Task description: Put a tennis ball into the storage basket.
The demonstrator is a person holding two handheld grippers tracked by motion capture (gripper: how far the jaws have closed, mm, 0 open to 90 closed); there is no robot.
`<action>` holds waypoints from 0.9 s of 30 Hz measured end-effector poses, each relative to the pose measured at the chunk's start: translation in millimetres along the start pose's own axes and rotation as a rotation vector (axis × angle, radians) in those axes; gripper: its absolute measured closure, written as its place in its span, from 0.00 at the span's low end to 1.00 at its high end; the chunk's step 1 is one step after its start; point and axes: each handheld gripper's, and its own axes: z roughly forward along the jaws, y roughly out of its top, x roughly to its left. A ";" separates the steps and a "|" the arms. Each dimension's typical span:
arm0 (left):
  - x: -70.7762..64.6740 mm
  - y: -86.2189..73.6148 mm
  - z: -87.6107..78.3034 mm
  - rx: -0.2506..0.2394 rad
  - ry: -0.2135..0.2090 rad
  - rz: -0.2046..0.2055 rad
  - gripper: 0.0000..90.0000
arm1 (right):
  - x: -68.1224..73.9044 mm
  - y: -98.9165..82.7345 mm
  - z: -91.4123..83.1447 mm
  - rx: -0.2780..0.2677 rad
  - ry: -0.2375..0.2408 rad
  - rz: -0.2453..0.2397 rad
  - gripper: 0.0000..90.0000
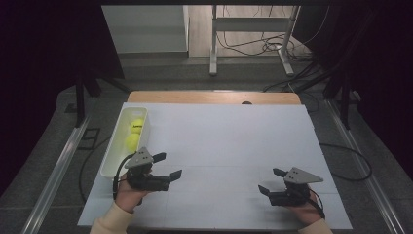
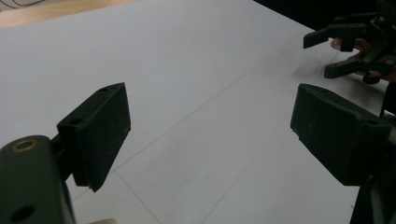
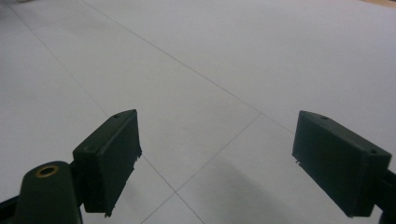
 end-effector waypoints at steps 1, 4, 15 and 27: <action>-2.5 -2.6 2.3 0.009 -0.008 0.004 0.14 | 0.3 0.1 -0.6 0.002 -0.003 -0.002 0.17; -5.7 -8.4 5.7 0.012 -0.018 0.009 0.14 | 0.9 -0.4 -0.3 -0.008 0.005 0.001 0.17; -9.2 -35.3 11.2 0.033 0.008 0.018 0.14 | 2.5 -1.2 -2.2 0.000 0.011 -0.005 0.17; 1.9 -56.6 6.4 0.059 0.034 -0.002 0.14 | 9.3 -3.2 -4.7 -0.008 0.065 0.004 0.17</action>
